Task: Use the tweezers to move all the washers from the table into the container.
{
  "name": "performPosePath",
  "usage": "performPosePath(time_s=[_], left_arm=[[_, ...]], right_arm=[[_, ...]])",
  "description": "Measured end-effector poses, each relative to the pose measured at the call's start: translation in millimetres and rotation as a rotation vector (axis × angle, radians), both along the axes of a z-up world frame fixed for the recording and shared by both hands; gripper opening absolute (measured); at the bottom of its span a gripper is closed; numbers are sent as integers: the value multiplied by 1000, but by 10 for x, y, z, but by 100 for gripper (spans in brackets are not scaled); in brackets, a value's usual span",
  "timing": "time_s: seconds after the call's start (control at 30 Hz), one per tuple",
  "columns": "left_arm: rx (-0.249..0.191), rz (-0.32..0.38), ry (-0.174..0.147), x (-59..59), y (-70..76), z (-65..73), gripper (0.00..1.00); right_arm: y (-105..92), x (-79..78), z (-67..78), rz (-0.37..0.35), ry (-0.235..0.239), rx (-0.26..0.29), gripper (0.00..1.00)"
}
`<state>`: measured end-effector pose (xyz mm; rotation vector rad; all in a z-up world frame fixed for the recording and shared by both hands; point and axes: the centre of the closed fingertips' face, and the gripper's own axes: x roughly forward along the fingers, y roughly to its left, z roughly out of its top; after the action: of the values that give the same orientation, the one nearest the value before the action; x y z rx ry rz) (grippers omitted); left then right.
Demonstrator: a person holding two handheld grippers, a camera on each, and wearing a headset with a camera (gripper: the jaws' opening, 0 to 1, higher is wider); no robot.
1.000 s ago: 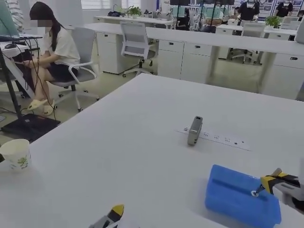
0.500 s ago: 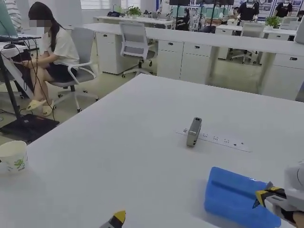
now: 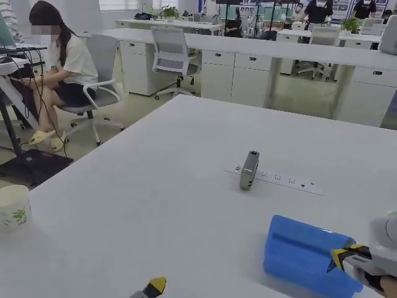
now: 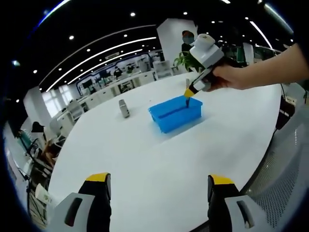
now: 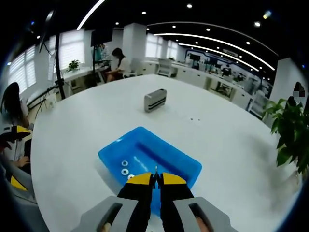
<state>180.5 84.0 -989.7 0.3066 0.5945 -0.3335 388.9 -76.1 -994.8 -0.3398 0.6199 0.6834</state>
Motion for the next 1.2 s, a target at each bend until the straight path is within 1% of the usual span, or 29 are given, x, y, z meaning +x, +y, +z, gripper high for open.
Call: performPosePath(time_s=[0.03,0.07,0.1,0.17,0.2,0.3,0.33,0.37,0.4,0.43,0.47,0.5,0.57,0.6,0.67,0.7,0.73,0.77,0.8,0.83,0.87,0.9,0.93,0.97,1.0,1.07,1.1,1.17,1.2], left_arm=[[-24,-10,6,2,-31,17,77],[-32,-14,6,4,-41,26,73],[-43,-16,-4,22,-46,74,70],[-45,-29,-7,57,-66,153,69],[-48,-46,-16,86,-90,219,68],[-66,-81,-26,169,-144,391,62],[-73,-84,-19,190,-154,432,59],[-99,-119,-27,223,-224,514,53],[-118,-144,-45,256,-278,588,49],[-141,-169,-68,302,-340,691,46],[-156,-182,-72,314,-378,743,44],[-168,-213,-82,341,-444,827,44],[-167,-251,-75,370,-517,904,44],[-162,-291,-69,378,-589,968,43],[-154,-355,-94,405,-696,1125,37],[-165,-369,-93,411,-733,1182,35],[-185,-400,-95,416,-798,1273,33],[-191,-412,-94,415,-820,1300,32],[-211,-439,-85,407,-874,1369,30],[-224,-460,-76,399,-913,1411,29],[-235,-496,-53,369,-967,1450,27],[-241,-521,-41,349,-1006,1477,26],[-241,-548,-28,327,-1051,1510,26],[-243,-566,-25,313,-1086,1538,24],[-244,-612,-12,260,-1153,1562,24],[-237,-624,-14,247,-1201,1592,24],[-239,-653,-18,218,-1254,1614,23],[-257,-677,-4,168,-1328,1645,21],[-261,-698,-2,136,-1365,1659,19]], right_arm=[[-2,-5,23,3,-6,2,1],[-3,-6,41,5,-9,5,1],[5,-22,92,6,-11,19,1],[47,-71,210,8,-20,66,1],[81,-126,301,28,-35,86,1],[120,-266,462,70,-60,93,1],[151,-339,523,92,-61,106,1],[173,-402,565,107,-58,114,1],[206,-487,614,127,-54,125,1],[242,-571,677,155,-65,129,1],[255,-620,711,166,-70,129,1],[294,-714,763,199,-76,128,2],[338,-868,826,239,-61,133,2],[351,-925,854,252,-55,137,2],[406,-1079,898,318,-30,142,2],[428,-1170,941,354,-24,139,2],[427,-1210,979,361,-29,138,2],[428,-1250,1013,373,-35,136,2],[443,-1334,1050,414,-27,138,2],[451,-1411,1062,444,-2,140,2],[444,-1477,1106,462,1,140,2],[442,-1514,1149,478,-17,140,2],[440,-1603,1181,522,-9,136,2],[433,-1661,1194,540,11,136,2],[413,-1686,1225,538,14,139,2],[405,-1755,1250,572,29,148,2],[411,-1827,1270,597,59,169,2],[428,-1946,1298,640,102,196,2],[430,-1968,1305,647,105,197,2]])
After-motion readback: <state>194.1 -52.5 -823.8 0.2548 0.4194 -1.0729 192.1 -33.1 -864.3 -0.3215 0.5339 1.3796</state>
